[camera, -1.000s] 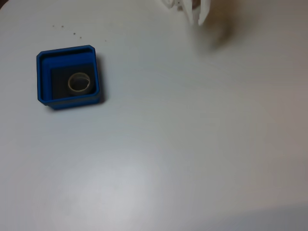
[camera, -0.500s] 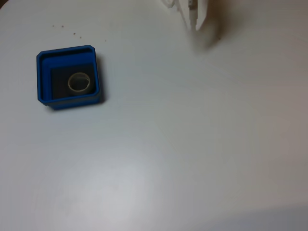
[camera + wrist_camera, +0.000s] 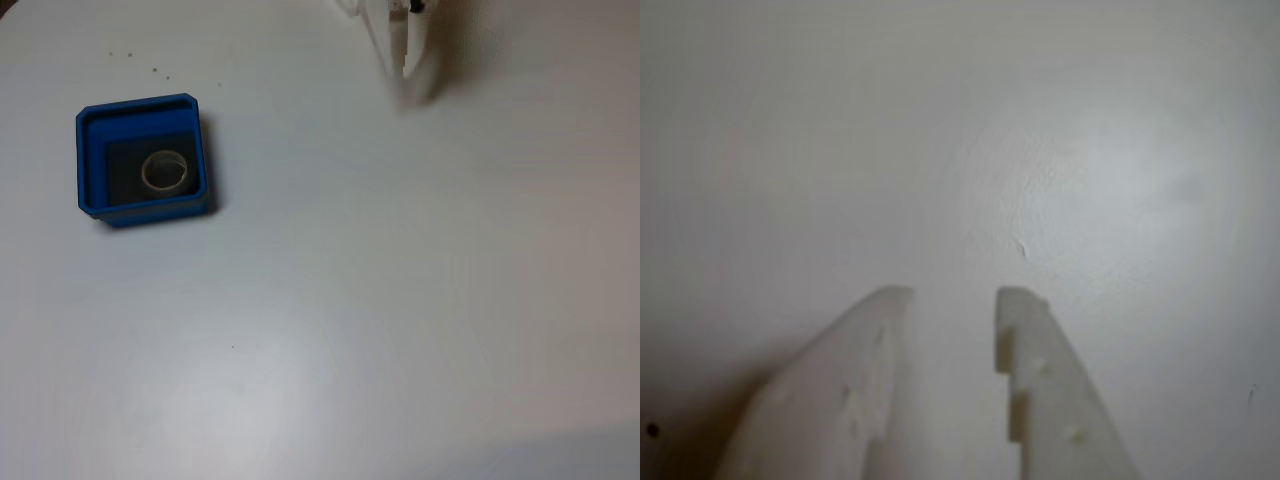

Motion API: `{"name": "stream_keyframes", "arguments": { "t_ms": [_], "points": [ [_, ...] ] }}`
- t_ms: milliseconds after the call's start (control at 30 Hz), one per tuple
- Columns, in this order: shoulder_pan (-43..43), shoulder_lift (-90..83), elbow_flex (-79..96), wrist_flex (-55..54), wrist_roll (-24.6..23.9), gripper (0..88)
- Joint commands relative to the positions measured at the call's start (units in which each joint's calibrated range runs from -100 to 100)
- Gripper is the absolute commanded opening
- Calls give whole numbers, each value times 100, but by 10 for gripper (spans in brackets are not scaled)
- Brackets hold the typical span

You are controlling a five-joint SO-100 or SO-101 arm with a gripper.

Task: Pick the black tape roll and drop it in the blue box

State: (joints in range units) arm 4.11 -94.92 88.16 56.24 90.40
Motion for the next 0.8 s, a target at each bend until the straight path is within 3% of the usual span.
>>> {"name": "stream_keyframes", "arguments": {
  "t_ms": [0, 167, 433, 767],
  "points": [
    [24, -424, 483, -71, 31, 14],
    [24, -441, 842, -475, 23, 14],
    [53, -416, 1184, -3033, 23, 14],
    [53, -424, 1184, -3966, 23, 14]
  ]
}}
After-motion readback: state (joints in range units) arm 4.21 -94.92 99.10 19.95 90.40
